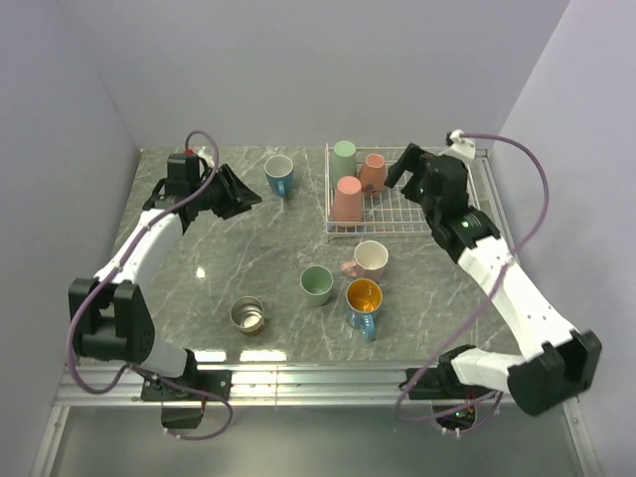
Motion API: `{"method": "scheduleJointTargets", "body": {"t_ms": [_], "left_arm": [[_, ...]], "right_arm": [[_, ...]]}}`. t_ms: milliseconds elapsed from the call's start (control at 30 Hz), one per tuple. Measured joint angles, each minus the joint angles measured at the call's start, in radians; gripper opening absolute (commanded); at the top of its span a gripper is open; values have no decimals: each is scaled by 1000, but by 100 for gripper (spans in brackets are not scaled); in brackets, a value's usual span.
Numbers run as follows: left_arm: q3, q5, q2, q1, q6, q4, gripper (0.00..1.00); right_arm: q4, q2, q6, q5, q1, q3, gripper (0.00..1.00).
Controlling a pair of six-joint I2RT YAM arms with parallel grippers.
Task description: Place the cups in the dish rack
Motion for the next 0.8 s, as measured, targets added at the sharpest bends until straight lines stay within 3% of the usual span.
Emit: {"method": "scheduleJointTargets", "body": {"t_ms": [433,800], "left_arm": [[391,-219,423,-39,30,-74,45],[668,-312,621,-63,64,-156,45]], "right_arm": [[-283,-308,33,-70,41,-107,100],[-369,-348,37,-95,41,-130,100]]}}
